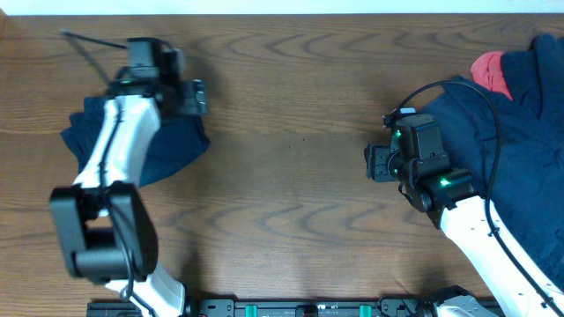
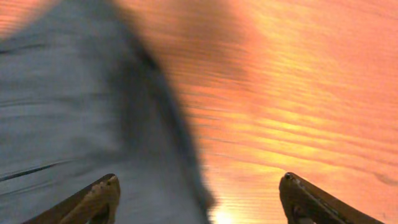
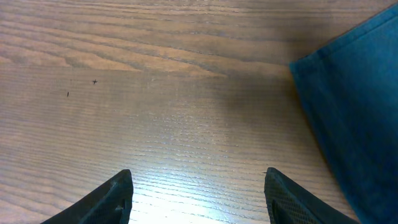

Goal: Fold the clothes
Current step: 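Place the garment at the table's left side and open the left gripper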

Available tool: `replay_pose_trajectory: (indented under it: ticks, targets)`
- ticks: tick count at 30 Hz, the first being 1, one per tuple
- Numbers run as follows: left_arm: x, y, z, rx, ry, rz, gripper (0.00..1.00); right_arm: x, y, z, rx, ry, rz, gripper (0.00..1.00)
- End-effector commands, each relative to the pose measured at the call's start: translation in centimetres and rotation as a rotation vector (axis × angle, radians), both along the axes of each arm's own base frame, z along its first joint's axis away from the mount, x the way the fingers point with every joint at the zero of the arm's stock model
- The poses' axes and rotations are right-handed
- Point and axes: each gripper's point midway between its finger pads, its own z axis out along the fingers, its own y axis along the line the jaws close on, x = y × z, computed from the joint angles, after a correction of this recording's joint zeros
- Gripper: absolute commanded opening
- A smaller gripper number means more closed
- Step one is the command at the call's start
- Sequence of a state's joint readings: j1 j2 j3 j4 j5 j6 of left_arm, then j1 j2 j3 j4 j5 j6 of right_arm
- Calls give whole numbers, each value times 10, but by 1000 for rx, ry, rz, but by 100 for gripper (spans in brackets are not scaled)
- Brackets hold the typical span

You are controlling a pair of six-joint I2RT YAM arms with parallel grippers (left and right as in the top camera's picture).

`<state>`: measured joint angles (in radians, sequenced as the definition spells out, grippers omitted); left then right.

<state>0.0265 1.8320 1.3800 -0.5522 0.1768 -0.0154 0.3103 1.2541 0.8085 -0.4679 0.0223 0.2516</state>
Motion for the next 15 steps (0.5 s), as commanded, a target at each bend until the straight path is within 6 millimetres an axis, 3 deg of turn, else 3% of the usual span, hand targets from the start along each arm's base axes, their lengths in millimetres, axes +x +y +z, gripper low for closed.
replay_pose_trajectory:
  ticks: [1,6,8,10,15]
  targets:
    - [-3,-30,-32,-29,77,-53,79,0,-1,0,3,2,-1,66]
    - [-10,-47,-66,-26,157,-91,77,-3,-2,-3,-1,20,-3,66]
    - [-17,-45,-73,-20,193,-86,68,-4,-2,-4,-4,26,-3,66]
    - [-31,-37,-78,-18,259,-51,55,-5,-2,-5,-5,31,-3,66]
    - [-61,-1,-82,67,390,108,55,-6,-3,-5,-6,34,-3,67]
